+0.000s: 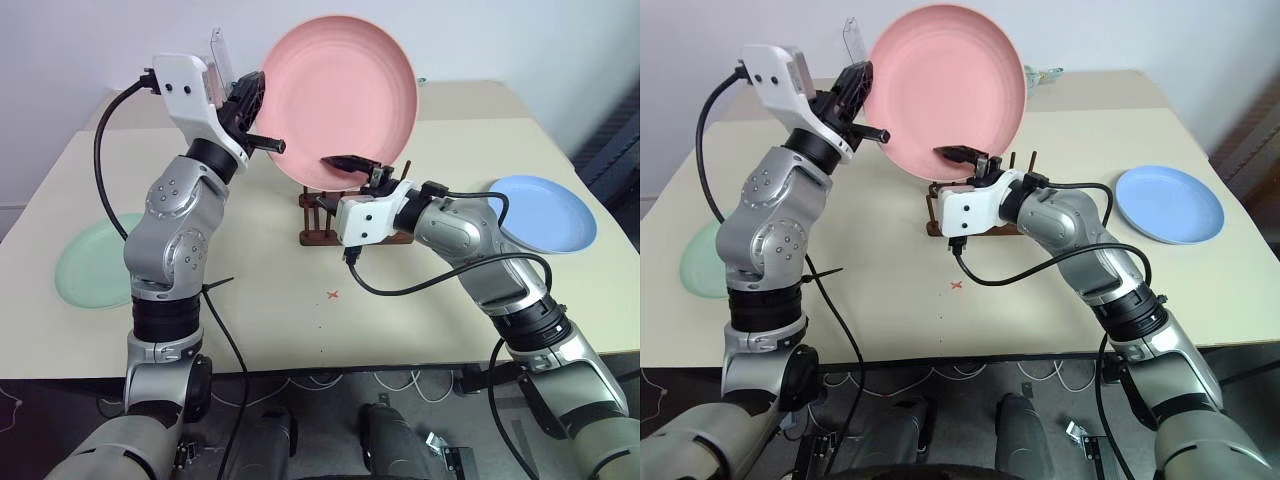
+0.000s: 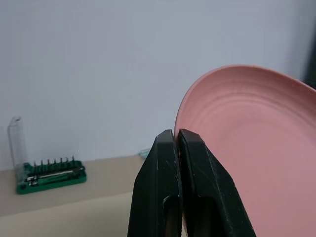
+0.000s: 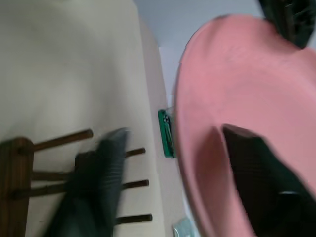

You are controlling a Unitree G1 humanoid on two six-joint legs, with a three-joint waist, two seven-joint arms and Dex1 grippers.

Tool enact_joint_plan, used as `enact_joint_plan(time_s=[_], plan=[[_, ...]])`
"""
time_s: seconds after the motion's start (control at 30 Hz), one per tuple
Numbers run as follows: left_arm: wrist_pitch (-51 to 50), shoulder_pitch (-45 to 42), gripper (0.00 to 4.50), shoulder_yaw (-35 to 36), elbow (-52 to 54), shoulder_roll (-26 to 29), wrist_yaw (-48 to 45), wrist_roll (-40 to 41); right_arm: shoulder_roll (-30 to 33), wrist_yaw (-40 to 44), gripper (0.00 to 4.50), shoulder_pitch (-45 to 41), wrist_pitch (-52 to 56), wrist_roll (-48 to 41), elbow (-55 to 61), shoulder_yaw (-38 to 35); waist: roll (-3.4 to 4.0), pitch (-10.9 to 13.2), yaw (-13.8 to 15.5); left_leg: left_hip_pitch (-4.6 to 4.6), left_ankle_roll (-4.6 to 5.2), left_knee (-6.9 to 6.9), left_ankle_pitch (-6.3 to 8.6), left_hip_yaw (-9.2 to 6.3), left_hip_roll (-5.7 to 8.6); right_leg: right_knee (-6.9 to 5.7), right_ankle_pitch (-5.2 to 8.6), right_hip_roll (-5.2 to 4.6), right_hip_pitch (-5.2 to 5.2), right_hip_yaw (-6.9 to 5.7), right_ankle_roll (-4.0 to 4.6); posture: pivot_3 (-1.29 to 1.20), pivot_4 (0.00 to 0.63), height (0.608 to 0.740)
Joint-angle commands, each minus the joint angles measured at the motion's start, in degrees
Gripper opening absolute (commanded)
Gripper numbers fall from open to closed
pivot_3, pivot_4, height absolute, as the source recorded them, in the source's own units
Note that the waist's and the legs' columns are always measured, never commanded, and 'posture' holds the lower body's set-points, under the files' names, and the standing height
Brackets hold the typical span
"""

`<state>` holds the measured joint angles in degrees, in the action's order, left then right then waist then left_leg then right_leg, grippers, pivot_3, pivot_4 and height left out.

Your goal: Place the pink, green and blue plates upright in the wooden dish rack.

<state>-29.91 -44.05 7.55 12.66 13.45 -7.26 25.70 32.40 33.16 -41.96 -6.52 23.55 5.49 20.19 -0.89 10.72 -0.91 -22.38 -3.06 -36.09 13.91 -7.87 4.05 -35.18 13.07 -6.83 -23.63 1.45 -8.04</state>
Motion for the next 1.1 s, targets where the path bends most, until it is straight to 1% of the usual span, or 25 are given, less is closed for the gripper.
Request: enact_joint_plan(time_s=[0.03, 0.1, 0.17, 0.27, 0.37, 0.47, 0.5, 0.57, 0.6, 0.7, 0.73, 0.77, 0.83, 0.87, 0.9, 0.97, 1.03, 1.1], plan=[[-0.1, -0.36, 0.0, 0.81, 2.8, -0.13, -0.05, 0.76, 0.45, -1.52, 0.92, -0.39, -1.6, 2.01, -0.03, -1.57, 0.0, 0.0, -0.02, 0.0, 0.0, 0.0, 0.0, 0.0, 0.0, 0.0, 0.0, 0.0, 0.0, 0.0, 0.0, 0.0, 0.15, 0.74], [-0.08, -0.55, 0.0, 1.14, 2.37, -0.14, -0.22, 0.68, 0.28, -2.09, 0.02, -0.51, -1.97, 2.68, -0.34, -1.76, 0.0, 0.0, -0.07, 0.0, 0.0, 0.0, 0.0, 0.0, 0.0, 0.0, 0.0, 0.0, 0.0, 0.0, 0.0, 0.0, 0.15, 0.74], [-0.41, -0.78, 0.0, 2.28, 1.84, -0.67, -0.17, 1.72, 0.02, -2.58, 0.02, -0.49, -2.12, 3.36, -0.41, -1.98, 0.0, 0.0, 0.01, 0.0, -0.01, 0.01, 0.0, -0.01, 0.0, 0.0, 0.0, 0.01, 0.0, 0.0, 0.0, 0.0, 0.15, 0.74], [-0.16, -1.45, 0.87, 5.63, 0.94, -2.49, 1.42, 4.44, 0.01, -2.95, 0.0, -0.34, -2.4, 4.14, -0.75, -2.29, -0.01, 0.01, 0.09, 0.0, -0.01, -0.01, 0.0, -0.01, 0.0, 0.02, 0.0, 0.01, 0.02, 0.0, 0.0, 0.0, 0.15, 0.74], [1.0, -2.75, 2.36, 9.7, -0.17, -3.8, 4.15, 6.58, 0.17, -3.42, 0.0, -0.36, -2.49, 4.36, -1.19, -2.85, -0.02, 0.01, 0.11, 0.0, -0.01, -0.01, 0.0, -0.01, 0.0, 0.03, 0.0, 0.01, 0.03, 0.0, 0.0, 0.0, 0.15, 0.74], [3.66, -4.56, 3.86, 14.92, -2.38, -3.88, 8.2, 7.64, 1.29, -4.68, 0.0, -0.38, -2.6, 3.82, -2.32, -5.3, -0.03, 0.02, 0.01, 0.0, -0.02, -0.01, -0.01, -0.01, 0.0, 0.02, 0.0, 0.01, 0.02, 0.0, 0.0, 0.0, 0.15, 0.74], [4.26, -4.55, 3.86, 15.7, -2.96, -3.26, 8.56, 7.32, 1.41, -5.02, 0.0, -0.21, -2.14, 2.73, -2.55, -6.72, -0.03, 0.02, 0.02, 0.0, -0.03, -0.01, -0.02, -0.01, 0.0, 0.02, 0.0, 0.01, 0.01, 0.0, 0.0, 0.0, 0.15, 0.74], [3.78, -2.94, 3.86, 15.17, -4.03, -0.32, 6.25, 6.02, 0.94, -5.14, 0.0, 0.2, -0.33, -2.01, -2.18, -11.3, -0.03, 0.02, 0.08, 0.0, -0.03, 0.0, -0.02, 0.0, 0.0, 0.02, 0.0, 0.01, 0.02, 0.0, 0.0, 0.0, 0.15, 0.74], [3.68, -0.74, 3.86, 13.18, -4.03, 2.28, 2.79, 4.68, -0.13, -3.87, 0.0, 0.58, 2.06, -7.17, -0.88, -14.36, -0.02, 0.01, 0.0, 0.0, -0.03, 0.01, -0.02, -0.01, 0.0, 0.02, 0.0, 0.01, 0.02, 0.0, 0.0, 0.0, 0.15, 0.74], [3.97, 4.09, 3.86, 8.88, -3.78, 7.28, -4.66, 2.9, -2.2, -0.43, 0.0, 1.37, 8.3, -18.13, 2.82, -19.43, -0.02, 0.01, 0.0, 0.0, -0.03, 0.01, -0.02, 0.0, 0.01, 0.01, -0.01, 0.01, 0.03, 0.01, 0.01, 0.0, 0.15, 0.74], [3.59, 7.46, 3.86, 7.53, -2.93, 9.23, -9.55, 3.83, -4.1, 0.77, 0.0, 1.36, 15.73, -27.23, 6.25, -22.77, -0.02, 0.01, 0.01, 0.0, -0.02, 0.02, -0.02, -0.01, 0.0, 0.02, -0.01, 0.01, 0.04, 0.0, 0.01, 0.0, 0.15, 0.74], [3.39, 9.88, 3.86, 6.6, -2.34, 10.63, -13.12, 4.55, -5.45, 1.58, 0.0, 1.32, 21.44, -33.91, 8.86, -25.26, -0.01, 0.02, -0.08, 0.0, -0.02, 0.05, -0.01, -0.01, 0.0, 0.02, -0.01, 0.01, 0.03, 0.0, 0.01, 0.0, 0.15, 0.74], [1.53, 16.34, 3.86, 4.98, -0.9, 14.44, -21.12, 6.7, -8.08, 1.15, 0.0, 1.77, 35.29, -53.36, 15.44, -31.51, 0.03, 0.04, -0.33, 0.01, 0.23, 0.06, 0.13, -0.04, -0.02, -0.01, -0.01, 0.02, 0.02, 0.01, 0.03, 0.0, 0.15, 0.74], [0.41, 18.76, 3.86, 4.6, -0.24, 15.91, -23.9, 7.86, -8.83, 0.0, 0.0, 2.46, 39.74, -60.28, 17.57, -33.69, 0.06, 0.05, -0.36, 0.01, 0.25, 0.1, 0.14, -0.07, -0.04, -0.01, -0.02, 0.02, -0.01, 0.01, 0.06, 0.0, 0.15, 0.74], [-0.29, 20.33, 3.86, 4.37, 0.19, 16.92, -25.76, 8.72, -9.16, -1.12, 0.0, 2.9, 43.09, -65.1, 19.09, -35.28, 0.07, 0.06, -0.29, 0.01, 0.27, 0.13, 0.15, -0.08, -0.05, -0.04, -0.03, 0.02, -0.02, 0.02, 0.07, 0.0, 0.15, 0.74], [-1.06, 22.28, 3.86, 4.3, 0.9, 18.04, -28.21, 10.0, -9.03, -3.34, 0.0, 3.53, 47.01, -70.42, 20.4, -37.05, 0.08, 0.06, -0.09, 0.01, 0.27, 0.13, 0.15, -0.14, -0.06, -0.06, -0.03, 0.03, -0.05, -0.01, 0.11, 0.0, 0.15, 0.74], [-1.81, 27.27, 3.86, 2.82, 3.1, 20.65, -33.54, 10.78, -9.94, -7.43, 0.0, 5.16, 49.87, -72.19, 19.04, -37.9, 0.07, 0.03, -0.06, 0.01, 0.27, 0.12, 0.15, -0.12, -0.06, -0.05, -0.05, 0.03, -0.05, -0.02, 0.14, 0.0, 0.15, 0.74], [-2.55, 30.55, 3.86, 1.74, 4.37, 22.15, -36.39, 11.29, -10.84, -9.82, 0.0, 6.54, 51.57, -74.7, 18.21, -38.33, 0.15, 0.01, -0.05, 0.04, 0.28, 0.13, 0.16, -0.08, -0.06, 0.0, 0.01, 0.03, 0.01, -0.01, 0.24, 0.0, 0.15, 0.74]])
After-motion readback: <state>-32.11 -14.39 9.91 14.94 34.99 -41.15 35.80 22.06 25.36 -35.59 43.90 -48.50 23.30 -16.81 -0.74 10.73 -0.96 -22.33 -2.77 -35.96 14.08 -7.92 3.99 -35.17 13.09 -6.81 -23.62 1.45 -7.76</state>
